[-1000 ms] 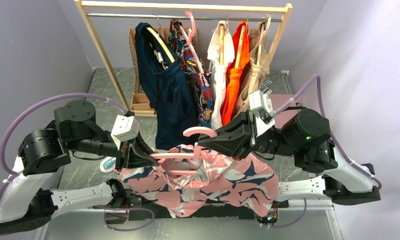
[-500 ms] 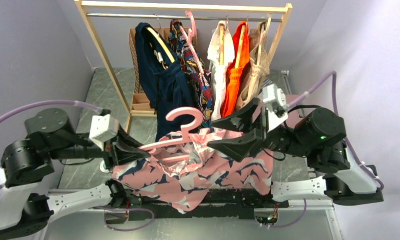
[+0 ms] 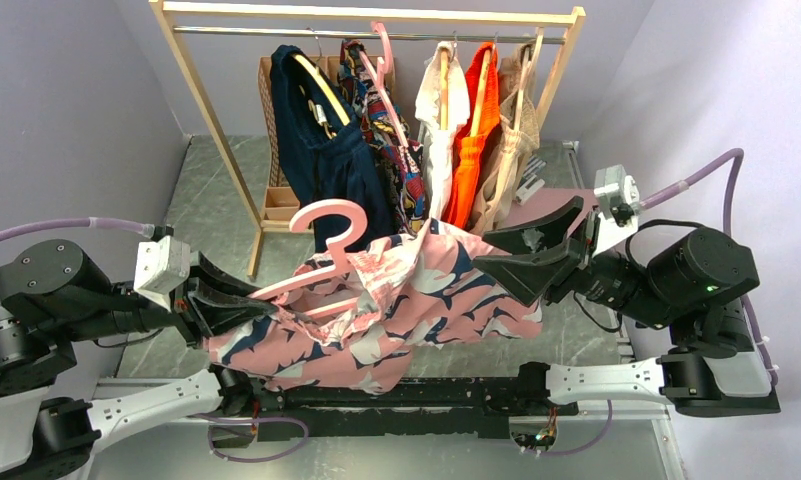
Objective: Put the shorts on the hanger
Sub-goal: Hang the shorts on the hanger.
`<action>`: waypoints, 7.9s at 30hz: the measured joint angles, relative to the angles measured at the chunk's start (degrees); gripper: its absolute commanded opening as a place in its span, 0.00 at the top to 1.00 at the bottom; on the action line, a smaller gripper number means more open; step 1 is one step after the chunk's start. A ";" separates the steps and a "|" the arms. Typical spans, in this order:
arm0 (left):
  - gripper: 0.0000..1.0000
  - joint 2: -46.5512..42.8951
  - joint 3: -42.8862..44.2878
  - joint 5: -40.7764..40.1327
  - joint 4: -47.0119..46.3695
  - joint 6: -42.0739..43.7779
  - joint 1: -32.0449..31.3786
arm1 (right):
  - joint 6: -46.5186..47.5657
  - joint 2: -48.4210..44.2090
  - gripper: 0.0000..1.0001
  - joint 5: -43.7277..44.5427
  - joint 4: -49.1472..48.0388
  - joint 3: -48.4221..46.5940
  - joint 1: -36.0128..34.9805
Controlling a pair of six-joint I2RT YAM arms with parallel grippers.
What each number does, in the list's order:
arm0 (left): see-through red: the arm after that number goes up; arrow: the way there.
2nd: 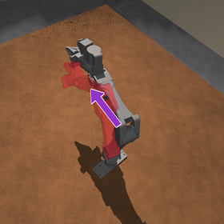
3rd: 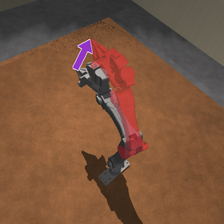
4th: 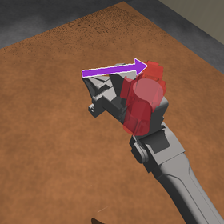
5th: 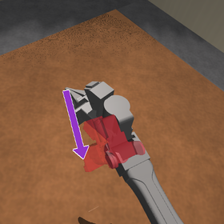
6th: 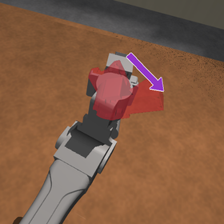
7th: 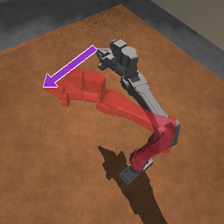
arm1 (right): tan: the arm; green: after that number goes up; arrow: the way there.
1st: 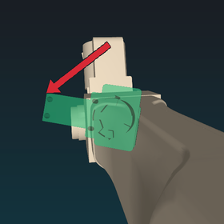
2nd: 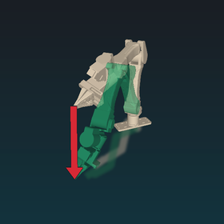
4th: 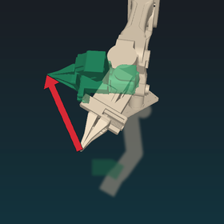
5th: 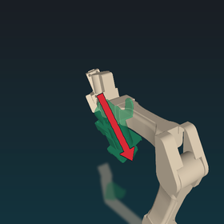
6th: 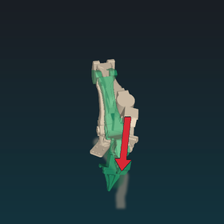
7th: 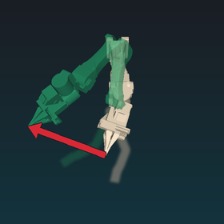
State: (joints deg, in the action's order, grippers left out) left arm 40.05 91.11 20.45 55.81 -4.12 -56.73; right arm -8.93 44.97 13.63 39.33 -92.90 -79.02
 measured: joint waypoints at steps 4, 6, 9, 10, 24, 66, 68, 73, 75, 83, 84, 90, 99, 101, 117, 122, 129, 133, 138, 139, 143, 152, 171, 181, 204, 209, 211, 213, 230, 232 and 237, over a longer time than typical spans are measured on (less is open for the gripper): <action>0.93 -0.28 -0.04 -0.76 0.44 -0.42 0.00 | -0.09 0.59 0.51 1.86 2.23 -0.09 0.00; 0.93 -0.46 0.00 -0.96 0.61 -0.61 0.00 | -0.13 1.25 0.48 2.89 3.26 -0.09 0.00; 0.93 -0.68 0.00 -1.25 1.36 -0.83 0.00 | -0.24 1.77 0.46 4.33 4.37 -0.09 0.00; 0.93 -0.79 0.00 -1.33 1.55 -0.87 0.00 | -0.24 1.75 0.46 4.90 4.76 -0.09 0.00; 0.93 -3.56 0.02 -2.67 2.62 -1.36 0.00 | -0.55 -2.29 0.56 10.93 7.78 0.72 0.00; 0.93 -7.87 1.92 -7.34 2.84 -2.80 0.00 | -18.84 -3.69 0.54 25.16 23.45 0.39 0.00; 0.93 -7.87 1.92 -7.34 2.67 -2.80 0.00 | -19.37 -3.30 0.45 25.18 24.39 -0.15 0.00; 0.93 -7.98 1.90 -7.34 2.69 -2.80 0.00 | -15.65 -5.77 0.42 18.60 18.84 -0.37 0.00; 0.93 -8.00 1.73 -7.30 2.64 -2.84 0.00 | -13.33 -5.84 0.42 15.39 15.67 -1.62 0.00; 0.93 -7.28 -0.26 -6.27 2.78 -3.30 0.00 | -3.21 3.45 0.43 7.56 5.03 -6.58 0.00; 0.93 -7.06 -0.28 -6.25 2.78 -3.34 0.00 | -2.23 4.94 0.43 6.82 4.31 -6.49 0.00; 0.93 -6.36 -0.26 -6.38 2.89 -3.48 0.00 | 1.97 10.43 0.43 2.99 1.38 -4.63 0.00; 0.93 -5.07 -0.26 -6.95 2.97 -3.85 0.00 | 4.22 9.53 0.44 3.80 -2.38 -2.21 0.00; 0.93 -4.50 -0.26 -6.97 2.99 -3.87 0.00 | 4.48 9.68 0.44 4.87 -2.62 -2.23 0.00; 0.93 -2.95 -0.07 -6.93 3.74 -4.26 0.00 | 8.15 11.96 0.65 10.54 -3.02 -0.66 0.00; 0.93 -2.91 -0.09 -6.84 4.13 -4.24 0.00 | 8.96 12.33 0.95 11.43 -3.06 -0.66 0.00; 0.93 -2.91 -0.20 -6.75 4.02 -4.17 0.00 | 8.96 11.43 1.00 11.80 -3.04 -0.61 0.00; 0.93 -2.95 -0.55 -6.29 3.58 -4.02 0.00 | 8.22 10.64 1.00 14.21 -2.45 -0.57 -0.02; 0.93 -2.95 -0.70 -4.90 3.58 -3.58 0.00 | 6.12 10.03 1.00 18.88 -0.42 -0.57 -0.07; 0.93 -2.95 -0.70 -4.63 3.56 -3.45 0.00 | 5.55 10.01 1.00 19.76 0.13 -0.59 -0.09; 0.93 -2.93 -0.96 -3.93 3.63 -3.15 0.02 | 2.54 10.32 1.00 22.21 4.33 -1.36 -0.11; 0.93 -2.93 -1.01 -3.58 4.11 -2.69 0.00 | -5.97 11.74 0.62 23.23 15.91 -6.88 -0.15; 0.93 0.15 -0.87 2.34 3.37 -1.84 0.00 | 4.76 16.74 0.42 -5.64 6.64 -14.47 -0.04; 0.93 4.35 2.10 5.81 3.48 -0.22 0.00 | 6.99 24.41 0.51 -15.52 5.51 -14.01 -0.04; 0.82 5.05 3.48 9.75 3.74 2.03 0.00 | 3.85 24.55 1.00 -24.37 0.52 -13.18 -0.02; 0.31 5.46 4.09 9.11 2.29 1.81 0.00 | 3.21 21.81 1.00 -22.77 -2.43 -8.87 -0.09; 0.23 5.29 4.33 8.79 1.14 1.18 0.02 | 2.99 20.63 1.00 -21.49 -3.02 -7.17 -0.07; 0.20 4.76 4.61 8.13 0.15 0.70 0.02 | 2.91 19.39 1.00 -20.13 -3.23 -5.64 -0.07; 0.30 -4.07 3.56 -2.95 -2.01 -1.18 0.02 | 2.51 14.08 1.00 -16.06 -4.48 -2.45 -0.07; 0.32 -3.82 3.06 -3.41 -2.10 -0.83 0.02 | 2.43 14.34 1.00 -16.24 -4.61 -2.43 -0.04; 0.38 -1.99 2.47 -3.54 -2.67 0.55 0.02 | 2.03 14.43 1.00 -16.76 -5.33 -1.60 -0.04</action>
State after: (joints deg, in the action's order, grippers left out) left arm 38.06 93.58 16.91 53.15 -3.57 -56.71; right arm -6.90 59.40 -3.14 34.00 -94.50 -79.07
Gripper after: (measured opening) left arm 0.660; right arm 0.038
